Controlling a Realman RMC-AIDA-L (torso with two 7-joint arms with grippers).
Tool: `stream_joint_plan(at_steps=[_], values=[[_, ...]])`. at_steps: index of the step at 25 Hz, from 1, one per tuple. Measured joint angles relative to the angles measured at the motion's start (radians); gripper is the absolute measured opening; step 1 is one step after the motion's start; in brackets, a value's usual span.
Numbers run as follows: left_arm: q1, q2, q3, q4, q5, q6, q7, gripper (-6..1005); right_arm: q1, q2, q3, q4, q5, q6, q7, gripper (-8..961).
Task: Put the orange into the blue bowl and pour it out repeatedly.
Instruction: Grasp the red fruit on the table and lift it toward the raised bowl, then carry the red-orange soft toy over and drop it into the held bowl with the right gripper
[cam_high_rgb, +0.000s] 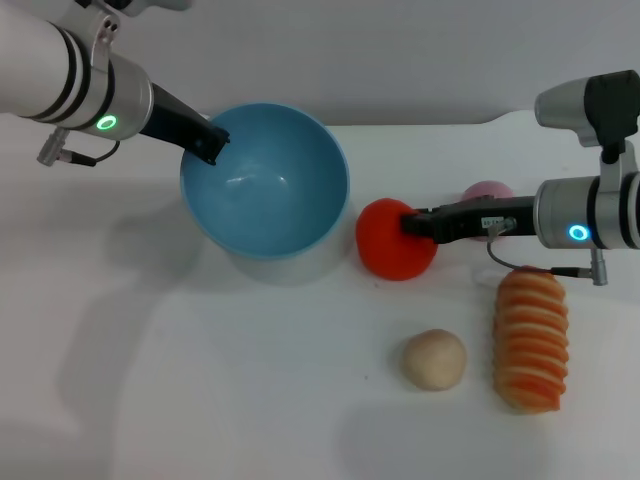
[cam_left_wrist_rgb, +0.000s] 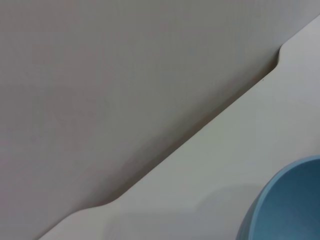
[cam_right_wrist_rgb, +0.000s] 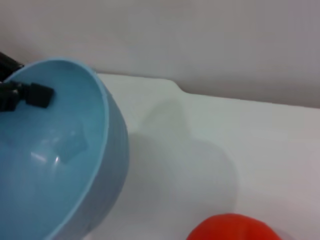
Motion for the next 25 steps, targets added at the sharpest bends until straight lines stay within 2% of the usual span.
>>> stream_joint_plan(at_steps=[6,9,12,18,22,25], values=[[0.005,0.000,-0.001,0.000,-0.005,0.012,0.000,0,-0.079,0.003,0.008,-0.099,0.077,-0.050,-0.056,104],[0.001,0.001,-0.001,-0.001,-0.009,0.034,0.000,-1,-0.134,-0.004,0.022,-0.164,0.172,-0.123,-0.117,75],[-0.006,0.002,-0.001,-0.001,-0.009,0.066,0.006,-1,-0.172,-0.008,0.072,-0.249,0.203,-0.217,-0.135,56],[-0.020,-0.001,0.051,0.000,-0.010,0.109,0.004,-1,-0.187,-0.005,0.198,-0.380,0.227,-0.429,-0.140,42],[-0.031,-0.004,0.117,-0.001,-0.034,0.110,0.001,-1,-0.174,-0.001,0.172,-0.396,0.305,-0.509,-0.171,51],[-0.036,-0.005,0.130,-0.004,-0.065,0.100,0.001,-1,-0.157,0.003,0.118,-0.360,0.338,-0.522,-0.206,58]])
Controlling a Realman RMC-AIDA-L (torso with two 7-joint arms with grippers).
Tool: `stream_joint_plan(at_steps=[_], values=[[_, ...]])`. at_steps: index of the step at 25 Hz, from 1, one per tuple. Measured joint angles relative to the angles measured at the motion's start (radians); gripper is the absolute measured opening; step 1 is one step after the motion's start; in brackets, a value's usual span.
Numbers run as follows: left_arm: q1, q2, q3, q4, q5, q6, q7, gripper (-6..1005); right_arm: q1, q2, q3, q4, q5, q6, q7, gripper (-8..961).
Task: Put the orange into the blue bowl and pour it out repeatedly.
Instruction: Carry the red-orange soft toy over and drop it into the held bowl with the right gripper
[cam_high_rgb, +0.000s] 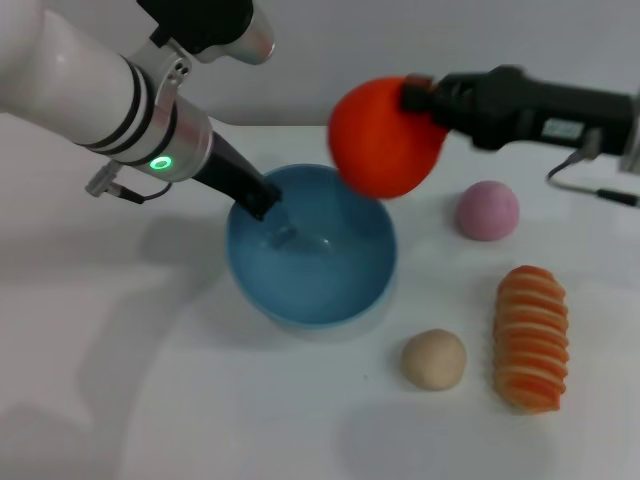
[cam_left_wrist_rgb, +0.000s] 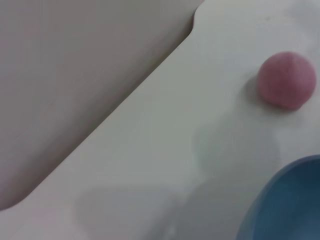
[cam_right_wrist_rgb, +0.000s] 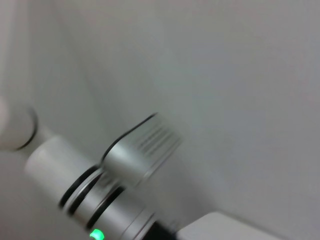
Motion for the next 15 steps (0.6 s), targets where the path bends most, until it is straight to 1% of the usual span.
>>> stream_joint_plan(at_steps=[5,7,15], values=[[0.000,0.002,0.001,-0.006,-0.022,-0.025,0.000,0,0.027,0.001,-0.107,0.064,0.005,0.006,-0.044,69],[0.001,0.002,0.001,-0.007,-0.022,-0.034,-0.001,0,0.037,0.000,-0.131,0.085,0.001,0.013,-0.044,74],[0.006,0.005,0.001,-0.023,-0.022,-0.045,-0.001,-1,0.039,0.001,-0.140,0.108,0.003,0.044,-0.032,92]])
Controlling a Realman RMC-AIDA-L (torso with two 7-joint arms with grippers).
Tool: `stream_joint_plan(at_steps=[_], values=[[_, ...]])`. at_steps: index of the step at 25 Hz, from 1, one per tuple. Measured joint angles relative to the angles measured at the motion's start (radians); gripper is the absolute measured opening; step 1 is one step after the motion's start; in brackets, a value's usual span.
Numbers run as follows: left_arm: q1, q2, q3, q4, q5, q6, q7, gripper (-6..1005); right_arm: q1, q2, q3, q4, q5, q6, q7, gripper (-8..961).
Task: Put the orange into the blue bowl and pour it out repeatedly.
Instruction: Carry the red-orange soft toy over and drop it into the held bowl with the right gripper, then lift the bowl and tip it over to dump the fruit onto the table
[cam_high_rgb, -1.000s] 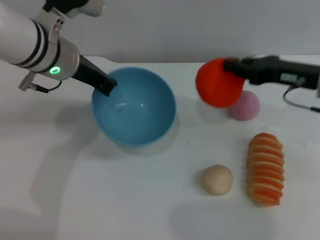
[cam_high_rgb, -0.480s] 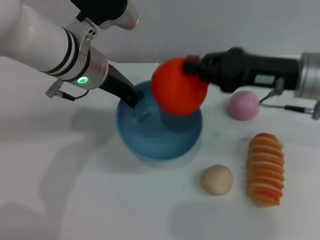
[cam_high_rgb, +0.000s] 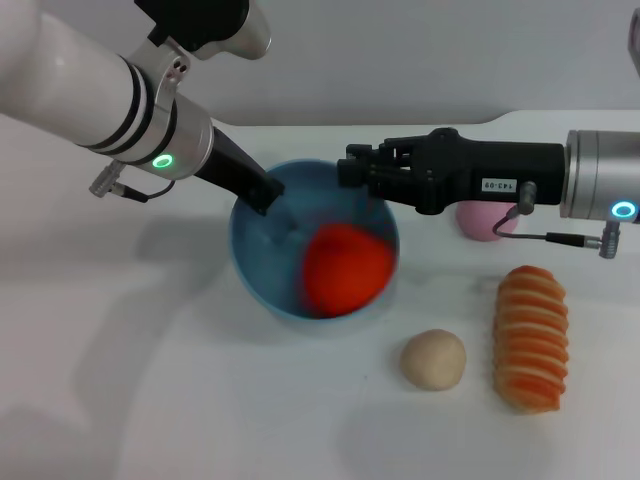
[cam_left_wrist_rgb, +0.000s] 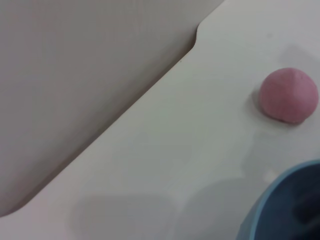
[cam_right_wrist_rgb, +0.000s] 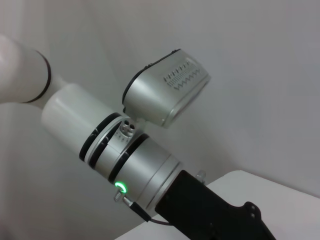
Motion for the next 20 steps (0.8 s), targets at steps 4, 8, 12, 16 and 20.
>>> stream_joint_plan(at_steps=[4,8,12,16,20], values=[[0.000,0.000,0.000,-0.007,0.000,-0.005,0.000,-1,0.000,-0.001,0.010,0.007,0.006,0.001,-0.005,218],[0.002,0.000,0.000,-0.011,0.000,-0.014,0.000,-1,-0.008,-0.002,0.045,0.007,0.011,0.008,-0.047,373],[0.005,-0.001,0.003,-0.005,0.008,-0.048,0.008,-1,-0.044,-0.002,0.145,0.037,0.066,0.035,-0.191,520],[0.013,0.003,0.049,0.009,0.057,-0.168,0.032,0,-0.105,-0.006,0.240,0.087,0.132,0.051,-0.400,558],[0.016,0.000,0.080,0.018,0.091,-0.253,0.032,0,-0.171,-0.004,0.345,0.143,0.163,0.056,-0.576,608]])
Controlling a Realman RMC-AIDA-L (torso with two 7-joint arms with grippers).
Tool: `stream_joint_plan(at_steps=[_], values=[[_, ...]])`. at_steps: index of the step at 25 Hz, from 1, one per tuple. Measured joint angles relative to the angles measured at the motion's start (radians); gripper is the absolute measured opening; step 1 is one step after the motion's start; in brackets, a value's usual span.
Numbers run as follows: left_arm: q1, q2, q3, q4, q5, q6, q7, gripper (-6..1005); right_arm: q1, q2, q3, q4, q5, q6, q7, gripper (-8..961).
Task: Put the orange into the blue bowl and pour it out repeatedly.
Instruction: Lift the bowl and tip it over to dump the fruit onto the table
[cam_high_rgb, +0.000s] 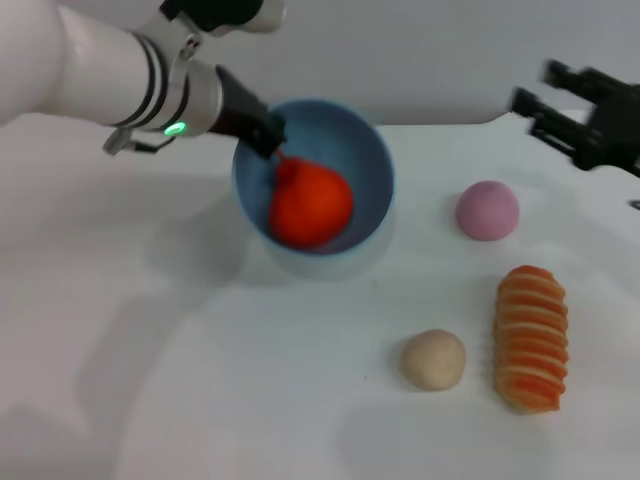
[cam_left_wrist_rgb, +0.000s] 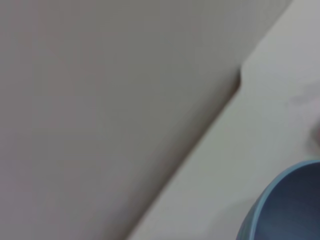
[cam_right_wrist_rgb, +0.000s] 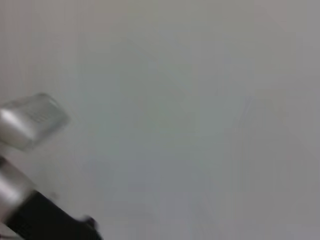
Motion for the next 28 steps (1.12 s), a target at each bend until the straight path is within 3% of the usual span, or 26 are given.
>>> stream_joint_plan(at_steps=[3,7,13,23,28], values=[[0.013,-0.001,0.072,0.026,0.023,-0.110,0.005,0,-0.032,-0.003,0.082,0.073,0.032,0.009,-0.051,648],[0.059,-0.003,0.214,0.056,0.162,-0.294,0.007,0,-0.072,0.004,0.184,0.150,0.103,0.019,-0.118,701],[0.175,-0.001,0.344,0.143,0.263,-0.487,0.063,0,-0.106,0.004,0.210,0.294,0.270,-0.028,-0.302,758],[0.384,-0.002,0.502,0.158,0.264,-0.937,0.542,-1,-0.100,0.005,0.209,0.346,0.278,-0.046,-0.326,754],[0.405,-0.004,0.572,0.090,0.264,-1.089,0.756,-1,-0.099,0.004,0.216,0.363,0.278,-0.051,-0.327,744]])
